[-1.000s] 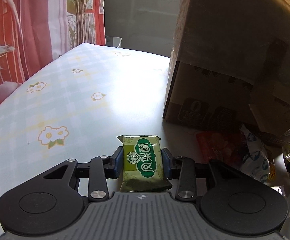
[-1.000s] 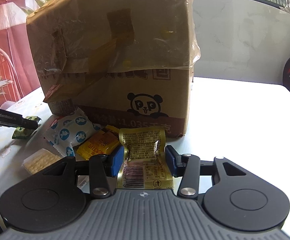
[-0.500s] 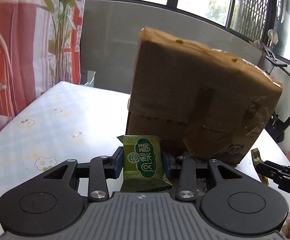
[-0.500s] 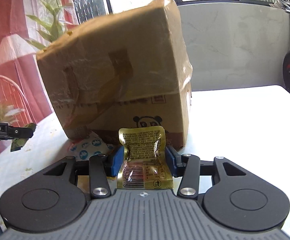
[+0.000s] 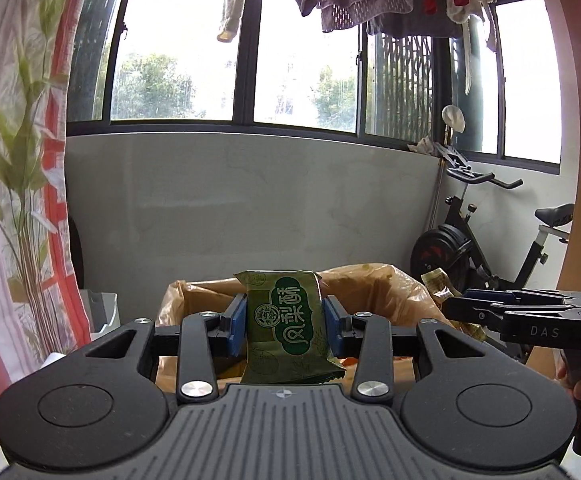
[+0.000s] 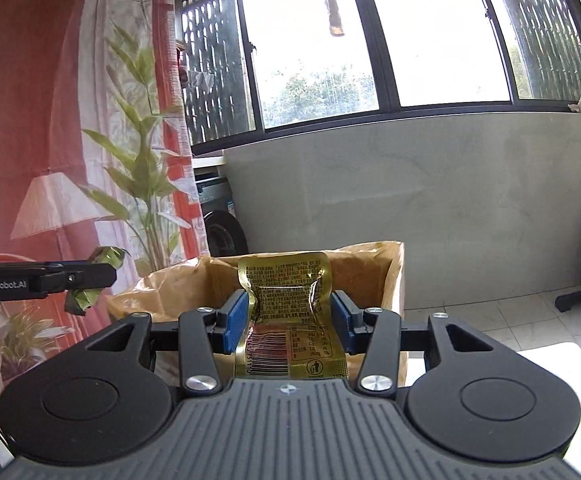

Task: Organize snacks
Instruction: 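Carry the green packet and gold foil packet over the box and open both tools, then grasp the white cracker pack on the table with the right tool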

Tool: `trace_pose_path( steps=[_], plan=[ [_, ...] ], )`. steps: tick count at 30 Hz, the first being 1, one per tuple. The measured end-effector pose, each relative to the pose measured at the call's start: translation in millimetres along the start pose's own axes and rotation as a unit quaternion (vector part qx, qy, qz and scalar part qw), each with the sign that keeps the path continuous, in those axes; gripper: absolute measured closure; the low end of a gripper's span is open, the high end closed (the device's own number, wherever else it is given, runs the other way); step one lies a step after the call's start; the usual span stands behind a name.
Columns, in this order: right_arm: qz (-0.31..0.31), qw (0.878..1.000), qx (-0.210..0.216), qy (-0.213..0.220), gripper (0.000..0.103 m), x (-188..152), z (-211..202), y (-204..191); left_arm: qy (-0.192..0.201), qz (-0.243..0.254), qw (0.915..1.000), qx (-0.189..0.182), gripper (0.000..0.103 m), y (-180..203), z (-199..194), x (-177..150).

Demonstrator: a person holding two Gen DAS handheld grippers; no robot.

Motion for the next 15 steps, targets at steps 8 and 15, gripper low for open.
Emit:
trace_pose_path(
  steps=[8, 15],
  plan=[
    [-0.010, 0.997, -0.061, -0.054, 0.052, -0.3, 71.0, 21.5, -0.052, 0.030, 0.9973, 0.043, 0.060, -13.4, 82.2, -9.4],
    [-0.023, 0.996, -0.065, -0.056, 0.044, -4.3, 64.2, 19.8, -0.074, 0.022, 0.9960, 0.044, 0.042, -28.7, 84.9, -21.5]
  ],
)
Point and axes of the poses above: each gripper's, at about its wrist camera, not at the fingertips, and z roughly the way its jaws point, y to its right, x to its top, the point moved 8 cm from there along z, roughly the way its jaws point, and after that the axes turned 3 degrees about y, right-handed, at the moved point
